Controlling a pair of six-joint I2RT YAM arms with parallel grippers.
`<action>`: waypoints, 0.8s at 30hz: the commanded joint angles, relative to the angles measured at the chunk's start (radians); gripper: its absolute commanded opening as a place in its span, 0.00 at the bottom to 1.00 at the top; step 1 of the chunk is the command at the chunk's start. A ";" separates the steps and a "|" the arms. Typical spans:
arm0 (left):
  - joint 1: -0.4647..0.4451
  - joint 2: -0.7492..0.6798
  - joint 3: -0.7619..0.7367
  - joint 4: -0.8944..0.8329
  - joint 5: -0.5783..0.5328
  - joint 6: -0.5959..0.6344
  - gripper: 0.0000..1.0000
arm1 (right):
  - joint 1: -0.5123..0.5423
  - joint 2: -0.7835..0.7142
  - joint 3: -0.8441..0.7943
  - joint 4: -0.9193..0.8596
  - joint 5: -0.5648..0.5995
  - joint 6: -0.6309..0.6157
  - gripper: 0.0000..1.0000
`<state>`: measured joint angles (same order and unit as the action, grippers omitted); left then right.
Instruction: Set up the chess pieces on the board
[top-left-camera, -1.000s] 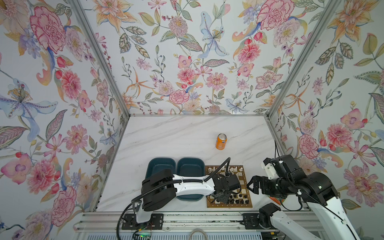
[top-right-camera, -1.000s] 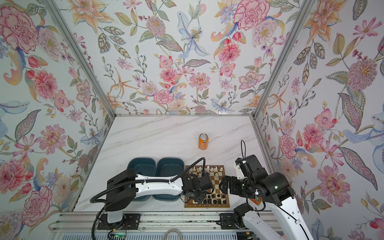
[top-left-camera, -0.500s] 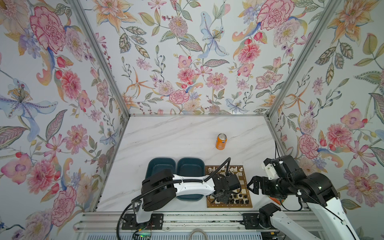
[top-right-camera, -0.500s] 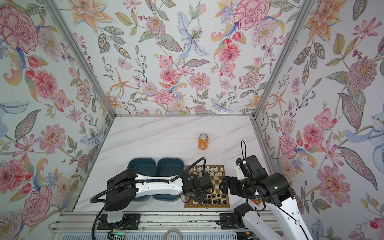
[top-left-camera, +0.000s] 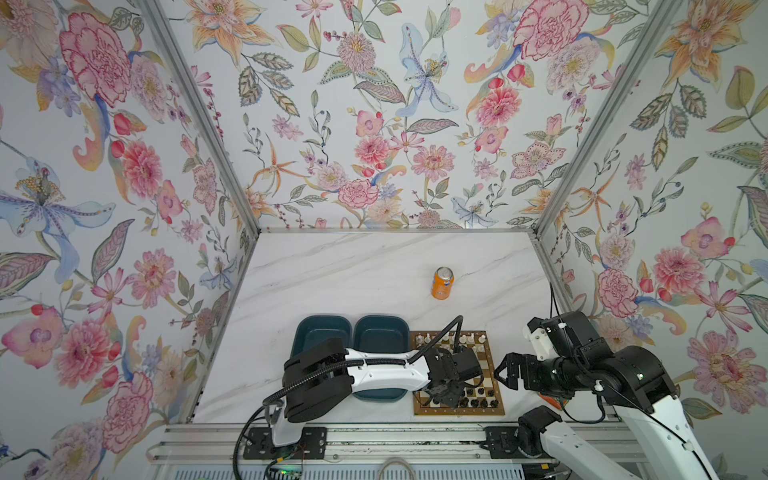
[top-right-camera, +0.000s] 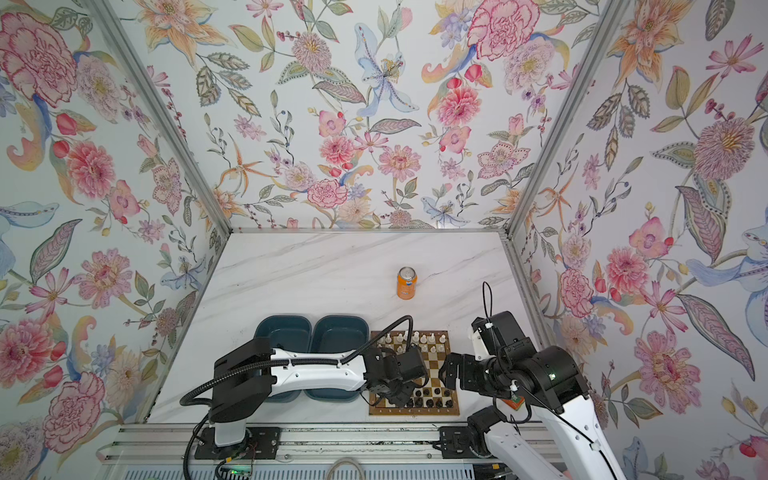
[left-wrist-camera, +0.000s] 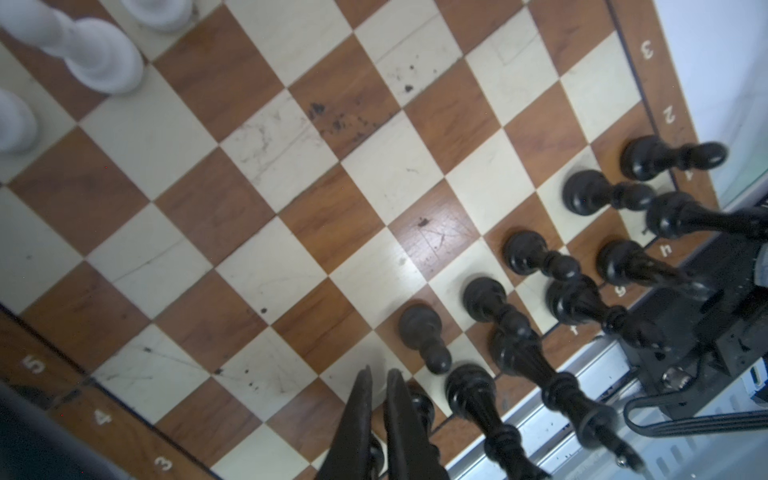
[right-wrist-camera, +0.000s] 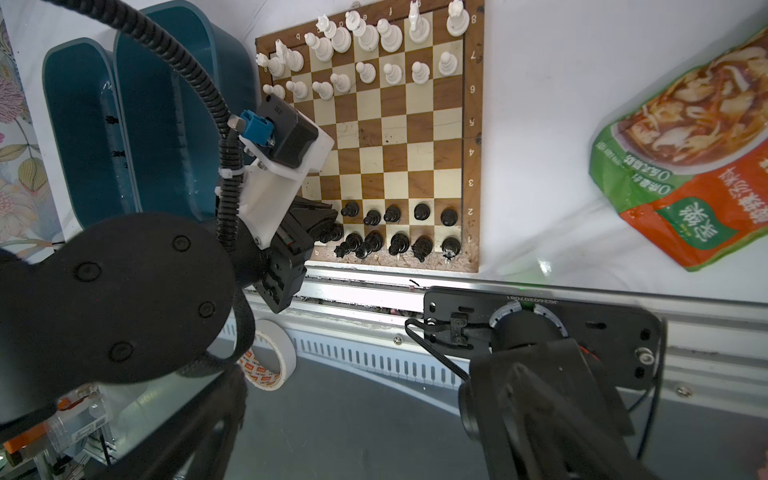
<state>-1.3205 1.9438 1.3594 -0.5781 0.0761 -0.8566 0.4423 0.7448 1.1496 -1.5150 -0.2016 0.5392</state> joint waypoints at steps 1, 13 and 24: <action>0.003 0.010 -0.005 0.000 0.014 0.017 0.12 | -0.008 -0.011 -0.009 -0.025 -0.005 0.003 0.99; 0.009 0.015 -0.006 -0.004 0.037 0.021 0.12 | -0.008 -0.010 -0.014 -0.025 -0.003 -0.001 0.99; 0.009 0.010 -0.014 -0.007 0.041 0.013 0.11 | -0.011 -0.005 -0.018 -0.024 -0.001 -0.007 0.99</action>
<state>-1.3205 1.9438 1.3594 -0.5781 0.1020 -0.8513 0.4366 0.7448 1.1427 -1.5158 -0.2016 0.5388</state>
